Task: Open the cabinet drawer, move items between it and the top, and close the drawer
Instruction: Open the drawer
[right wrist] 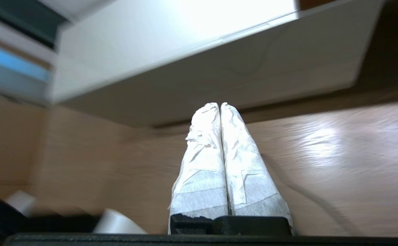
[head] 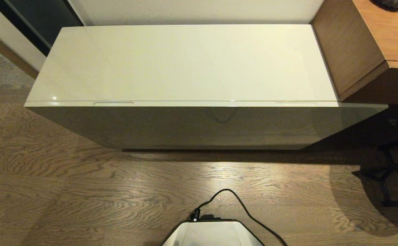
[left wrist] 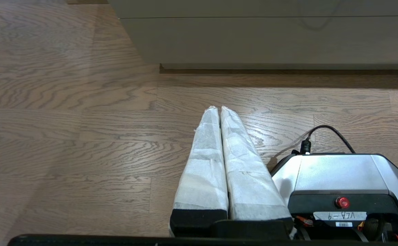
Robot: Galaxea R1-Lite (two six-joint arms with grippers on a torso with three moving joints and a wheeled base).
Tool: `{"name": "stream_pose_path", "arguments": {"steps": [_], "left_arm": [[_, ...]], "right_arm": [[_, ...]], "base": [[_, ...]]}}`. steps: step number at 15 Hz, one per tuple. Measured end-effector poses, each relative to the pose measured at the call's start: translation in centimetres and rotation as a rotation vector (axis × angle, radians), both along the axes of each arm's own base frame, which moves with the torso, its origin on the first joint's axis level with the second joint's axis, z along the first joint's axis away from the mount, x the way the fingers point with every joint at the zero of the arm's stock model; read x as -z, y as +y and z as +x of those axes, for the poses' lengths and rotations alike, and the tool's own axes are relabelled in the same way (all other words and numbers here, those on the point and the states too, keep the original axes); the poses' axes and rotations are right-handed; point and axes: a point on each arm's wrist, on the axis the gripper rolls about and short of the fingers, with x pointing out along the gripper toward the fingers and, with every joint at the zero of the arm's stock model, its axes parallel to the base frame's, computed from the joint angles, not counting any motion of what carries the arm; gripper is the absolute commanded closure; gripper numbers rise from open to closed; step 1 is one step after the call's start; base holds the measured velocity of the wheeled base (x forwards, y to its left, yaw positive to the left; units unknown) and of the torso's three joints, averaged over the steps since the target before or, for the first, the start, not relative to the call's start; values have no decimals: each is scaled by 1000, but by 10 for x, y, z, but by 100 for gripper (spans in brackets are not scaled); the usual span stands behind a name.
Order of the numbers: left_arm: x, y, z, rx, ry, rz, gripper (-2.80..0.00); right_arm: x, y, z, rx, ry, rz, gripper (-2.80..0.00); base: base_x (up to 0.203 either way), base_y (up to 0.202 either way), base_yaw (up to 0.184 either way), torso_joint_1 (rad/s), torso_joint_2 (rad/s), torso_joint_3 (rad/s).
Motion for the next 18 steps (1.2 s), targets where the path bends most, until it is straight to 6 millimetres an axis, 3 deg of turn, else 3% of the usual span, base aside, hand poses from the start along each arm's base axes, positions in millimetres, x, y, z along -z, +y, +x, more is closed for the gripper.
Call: {"name": "stream_pose_path", "arguments": {"steps": [4, 9, 13, 18], "left_arm": [[0, 0, 0, 0, 0, 0, 0], [0, 0, 0, 1, 0, 0, 0], [0, 0, 0, 0, 0, 0, 0], [0, 0, 0, 0, 0, 0, 0]], "right_arm": [[-41, 1, 45, -42, 149, 85, 0], [-64, 2, 134, -97, 310, 23, 0], [-66, 1, 216, -60, 400, -61, 0], [-46, 4, 320, -51, 484, -90, 0]], "base": [[0, 0, 0, 0, 0, 0], [0, 0, 0, 0, 0, 0], [0, 0, 0, 0, 0, 0], [0, 0, 0, 0, 0, 0]]}}
